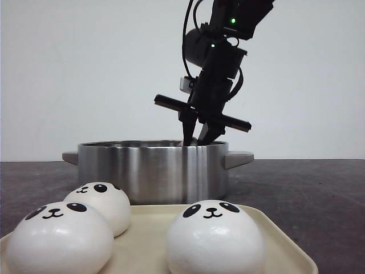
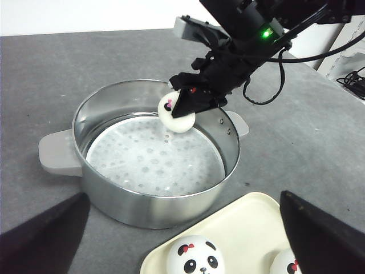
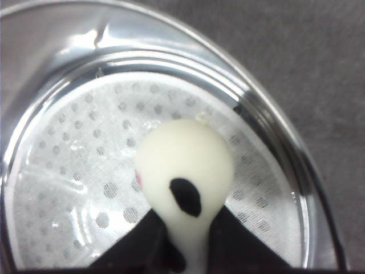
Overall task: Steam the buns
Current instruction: 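Carry the bun with the right gripper and lower it into the pot, then open the right gripper and lift it out of the pot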
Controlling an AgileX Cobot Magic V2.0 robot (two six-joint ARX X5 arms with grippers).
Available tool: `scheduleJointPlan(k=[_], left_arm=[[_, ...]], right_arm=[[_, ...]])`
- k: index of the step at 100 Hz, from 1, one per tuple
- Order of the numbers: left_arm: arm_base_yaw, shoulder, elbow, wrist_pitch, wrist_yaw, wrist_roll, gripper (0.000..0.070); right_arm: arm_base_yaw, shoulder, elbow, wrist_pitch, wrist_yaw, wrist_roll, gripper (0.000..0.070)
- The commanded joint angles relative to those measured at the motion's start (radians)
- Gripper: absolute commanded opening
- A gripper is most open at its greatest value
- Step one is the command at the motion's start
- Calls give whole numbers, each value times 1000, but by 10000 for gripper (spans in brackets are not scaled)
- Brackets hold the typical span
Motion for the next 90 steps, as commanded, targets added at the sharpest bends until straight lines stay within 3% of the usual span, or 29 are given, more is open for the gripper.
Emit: scheduleJointPlan(k=[1, 19, 24, 31, 37, 42, 76, 90], left_arm=[[-6, 2, 13, 10, -2, 4, 700], [-13, 2, 13, 8, -2, 4, 700], [-13, 2, 13, 5, -2, 4, 700], [-13, 2, 13, -7, -2, 4, 700], [-13, 2, 13, -19, -2, 4, 700], [-13, 2, 13, -33, -2, 4, 700], [-13, 2, 13, -79, 2, 0, 700], [-13, 19, 13, -92, 3, -2, 700]], right_arm=[[6, 34, 26, -12, -12, 18, 6], [7, 44, 26, -32, -14, 18, 43], [7, 44, 26, -32, -11, 19, 139], [5, 44, 26, -32, 6, 39, 328], [3, 44, 26, -33, 15, 55, 427], [0, 44, 26, -32, 14, 66, 470], [-5, 35, 116, -24, 12, 49, 489], [7, -11, 249, -86, 20, -74, 460]])
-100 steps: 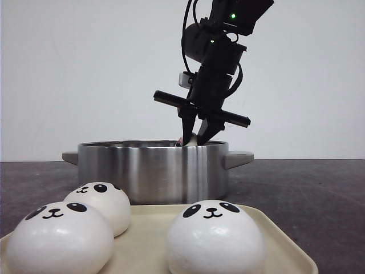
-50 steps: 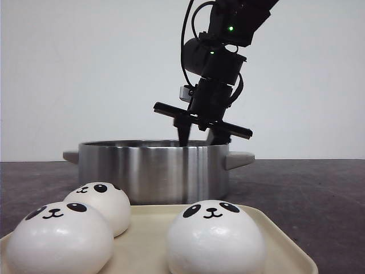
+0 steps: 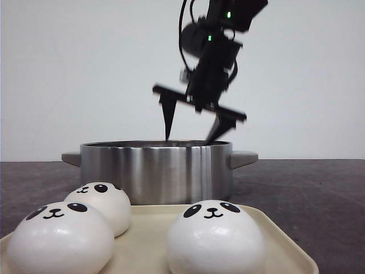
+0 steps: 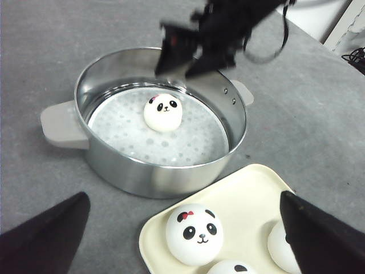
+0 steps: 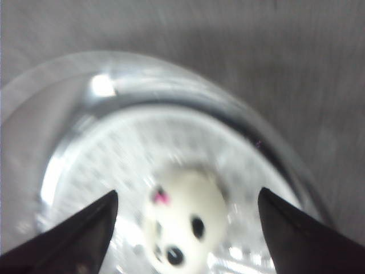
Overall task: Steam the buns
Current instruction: 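Open the right gripper and lift it out of the pot, then grasp the farther panda bun nearest the left gripper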
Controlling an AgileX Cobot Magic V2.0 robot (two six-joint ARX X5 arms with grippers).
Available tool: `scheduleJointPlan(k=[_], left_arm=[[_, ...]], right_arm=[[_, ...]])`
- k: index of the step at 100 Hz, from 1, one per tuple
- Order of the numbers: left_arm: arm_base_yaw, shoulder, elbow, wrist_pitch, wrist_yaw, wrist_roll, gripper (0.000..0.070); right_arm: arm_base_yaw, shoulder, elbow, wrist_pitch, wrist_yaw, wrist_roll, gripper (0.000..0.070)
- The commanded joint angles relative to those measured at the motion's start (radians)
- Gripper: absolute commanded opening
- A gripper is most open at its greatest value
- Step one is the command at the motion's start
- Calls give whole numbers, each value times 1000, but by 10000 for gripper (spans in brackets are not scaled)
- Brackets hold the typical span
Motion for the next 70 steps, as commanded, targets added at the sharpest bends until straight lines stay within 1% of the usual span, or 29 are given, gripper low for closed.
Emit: scheduleJointPlan(k=[1, 6, 10, 11, 18, 22, 25, 26, 30, 36, 40, 55, 60, 70], left_arm=[[-6, 18, 13, 3, 3, -2, 700], [-11, 37, 13, 2, 6, -20, 700], [-16, 60, 13, 1, 6, -40, 700], [-19, 71, 13, 0, 6, -49, 700], [-32, 126, 13, -1, 12, -83, 700], [-42, 167, 13, -2, 20, -97, 700], [-52, 203, 13, -3, 28, -100, 700], [-55, 215, 13, -3, 32, -100, 700], [-68, 265, 13, -6, 38, -100, 696], [-86, 343, 13, -14, 44, -103, 665], [-97, 396, 13, -20, 44, -111, 665], [-120, 563, 13, -8, 66, -179, 666], [-126, 610, 13, 14, 72, -204, 666], [-132, 673, 14, 65, 73, -240, 666]], right_arm=[[19, -30, 89, -31, 8, -105, 451], [32, -63, 139, -79, 20, -173, 390], [45, -98, 173, -123, 40, -228, 319], [51, -111, 185, -136, 51, -247, 291], [85, -185, 216, -186, 84, -322, 186], [110, -236, 223, -204, 91, -365, 100], [130, -277, 223, -211, 103, -389, 14], [137, -291, 223, -213, 110, -394, 0], [165, -350, 223, -219, 150, -408, 1], [217, -442, 223, -220, 216, -418, 1], [246, -493, 223, -219, 246, -425, 1], [359, -687, 223, -222, 359, -465, 1], [396, -748, 223, -235, 395, -464, 1], [445, -838, 223, -269, 442, -459, 1]])
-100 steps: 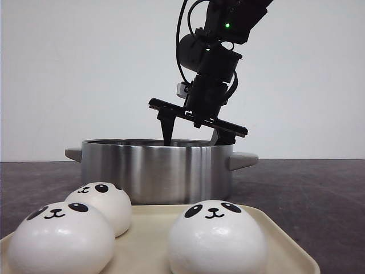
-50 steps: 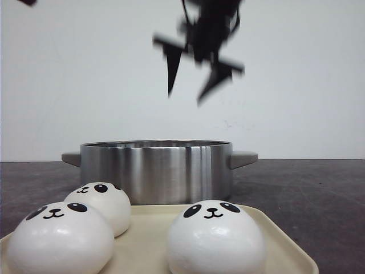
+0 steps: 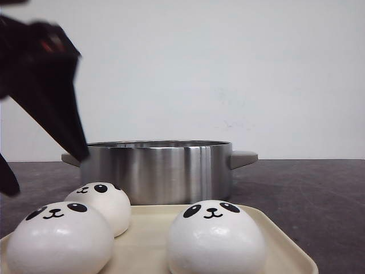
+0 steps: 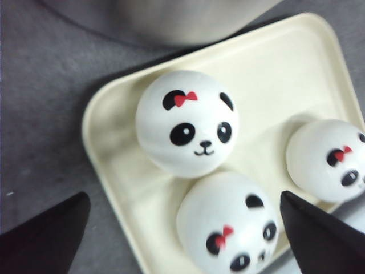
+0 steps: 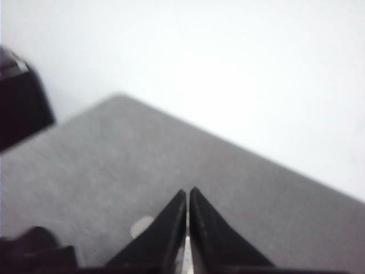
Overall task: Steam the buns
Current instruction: 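Grasp the farther panda bun nearest the left gripper, then carry the bun with the left gripper and lower it into the pot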
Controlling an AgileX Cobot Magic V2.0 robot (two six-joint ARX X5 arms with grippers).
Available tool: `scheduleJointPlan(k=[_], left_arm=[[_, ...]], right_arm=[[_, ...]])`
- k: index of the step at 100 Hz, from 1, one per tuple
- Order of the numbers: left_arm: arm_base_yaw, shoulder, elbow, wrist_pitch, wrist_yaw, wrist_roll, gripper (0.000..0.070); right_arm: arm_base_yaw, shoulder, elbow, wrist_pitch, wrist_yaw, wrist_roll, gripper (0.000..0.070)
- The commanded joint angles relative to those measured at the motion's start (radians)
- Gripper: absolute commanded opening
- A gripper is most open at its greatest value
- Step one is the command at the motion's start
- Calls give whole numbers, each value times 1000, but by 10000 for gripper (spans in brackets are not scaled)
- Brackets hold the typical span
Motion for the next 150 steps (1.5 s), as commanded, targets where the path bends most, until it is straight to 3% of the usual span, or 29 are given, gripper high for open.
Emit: scheduleJointPlan(k=[1, 20, 36, 55, 58, 63, 95, 115, 125, 133, 140, 150], left_arm=[[-10, 37, 14, 36, 7, -47, 666], [-36, 121, 17, 106, -7, -68, 640], [-56, 198, 17, 170, -32, -71, 423], [-60, 296, 18, 205, -31, -127, 242], [-60, 307, 18, 204, -30, -135, 178], [-60, 325, 18, 204, -17, -132, 0], [-69, 200, 73, 198, 64, -139, 10], [-73, 35, 192, 103, 109, -151, 10], [-73, 1, 267, 76, 92, -134, 10], [-66, 14, 336, 78, 29, -98, 11], [-50, 67, 410, 68, -23, -47, 11], [-19, 207, 547, -6, -30, 19, 11]], right_arm=[[35, -35, 24, -24, 34, -10, 1], [63, -154, 24, -183, 146, 47, 1], [63, -204, 24, -362, 256, 171, 1], [63, -235, 23, -408, 265, 212, 1], [63, -237, 23, -408, 265, 216, 1], [63, -240, 23, -408, 264, 224, 1], [63, -240, 22, -408, 265, 226, 1], [63, -240, 22, -408, 266, 226, 1], [63, -240, 22, -408, 267, 226, 1], [63, -238, 22, -408, 268, 226, 1], [63, -232, 22, -408, 268, 226, 1], [63, -222, 22, -408, 269, 226, 1]])
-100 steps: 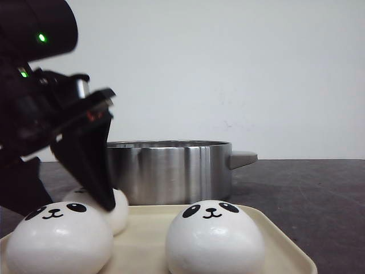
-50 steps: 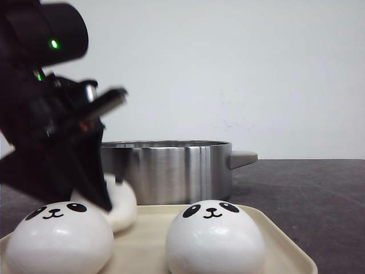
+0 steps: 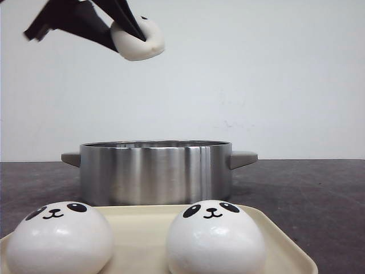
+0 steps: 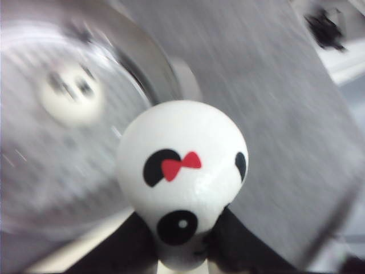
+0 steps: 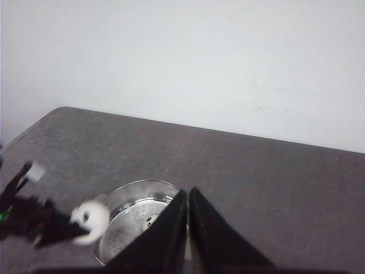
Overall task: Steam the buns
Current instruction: 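Carry the bun with the left gripper and lower it into the pot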
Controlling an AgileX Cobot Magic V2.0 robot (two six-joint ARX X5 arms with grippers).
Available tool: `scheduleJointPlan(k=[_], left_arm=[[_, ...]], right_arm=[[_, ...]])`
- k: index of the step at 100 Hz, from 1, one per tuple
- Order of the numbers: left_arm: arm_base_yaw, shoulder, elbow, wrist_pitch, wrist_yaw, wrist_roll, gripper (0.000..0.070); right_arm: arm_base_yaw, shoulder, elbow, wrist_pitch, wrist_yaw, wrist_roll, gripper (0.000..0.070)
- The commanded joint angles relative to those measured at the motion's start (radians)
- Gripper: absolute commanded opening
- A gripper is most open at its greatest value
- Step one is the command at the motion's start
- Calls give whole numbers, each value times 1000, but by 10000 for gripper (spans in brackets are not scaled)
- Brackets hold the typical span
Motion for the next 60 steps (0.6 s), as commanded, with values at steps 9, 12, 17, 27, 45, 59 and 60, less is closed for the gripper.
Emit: scheduleJointPlan(k=[9, 12, 17, 27, 45, 59, 60], left_arm=[[30, 244, 219, -113, -8, 143, 11], [35, 293, 262, -129, -16, 156, 11], [44, 364, 326, -145, -44, 161, 11], [66, 481, 420, -150, -105, 163, 10], [113, 641, 495, -176, -129, 151, 10], [132, 730, 497, -195, -129, 151, 10], [133, 736, 497, -196, -128, 151, 10]], right_arm=[[12, 24, 19, -71, 4, 13, 1], [12, 26, 16, -71, 5, 13, 1], [12, 32, 7, -71, 5, 13, 1], [12, 31, -10, -71, 8, 13, 1], [12, 31, -14, -71, 36, 14, 1], [12, 28, -14, -71, 37, 29, 1], [12, 27, -14, -71, 37, 32, 1]])
